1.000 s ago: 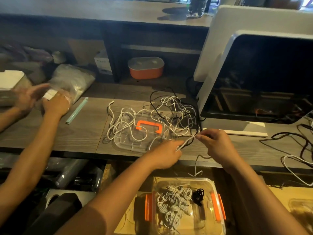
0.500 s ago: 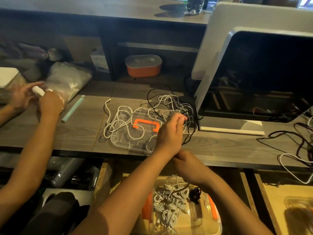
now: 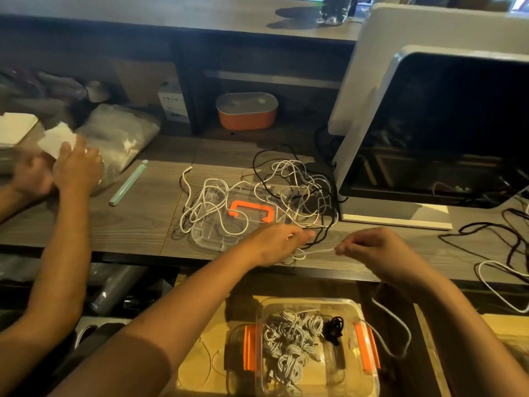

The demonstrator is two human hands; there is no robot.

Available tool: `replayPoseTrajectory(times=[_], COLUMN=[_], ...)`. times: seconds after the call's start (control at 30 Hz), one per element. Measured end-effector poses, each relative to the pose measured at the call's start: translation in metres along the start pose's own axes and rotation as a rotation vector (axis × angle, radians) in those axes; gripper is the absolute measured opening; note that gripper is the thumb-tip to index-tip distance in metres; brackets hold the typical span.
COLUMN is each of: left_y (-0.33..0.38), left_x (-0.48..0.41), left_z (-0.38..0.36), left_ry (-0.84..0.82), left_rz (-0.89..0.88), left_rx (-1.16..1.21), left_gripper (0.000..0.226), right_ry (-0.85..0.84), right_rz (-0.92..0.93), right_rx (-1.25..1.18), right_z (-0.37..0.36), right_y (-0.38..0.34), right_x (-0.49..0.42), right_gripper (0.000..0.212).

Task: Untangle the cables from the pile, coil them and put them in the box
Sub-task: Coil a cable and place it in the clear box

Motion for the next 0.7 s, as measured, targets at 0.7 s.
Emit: replayPoseTrajectory(times=[0.7], left_y=[0.027], left_x=[0.007], left_z=[-0.021], left_ry=[0.247], left_rz=[0.091], left_rx=[1.495], left_gripper=[0.026], right_ry=[-0.07], right_rz=[0.09], right_rx=[0.115], right_z=[-0.071], right_y=[0.024], right_x=[0.001], right_gripper=[0.023])
Point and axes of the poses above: each hand's wrist, its own x-axis away from the middle knuckle, its own z-axis out of the back of the hand, y = z × x, the point moved 9 cm from there along -x, towards the middle knuckle, and after that the axes turned 15 degrees about -x, right-handed, at the moved point
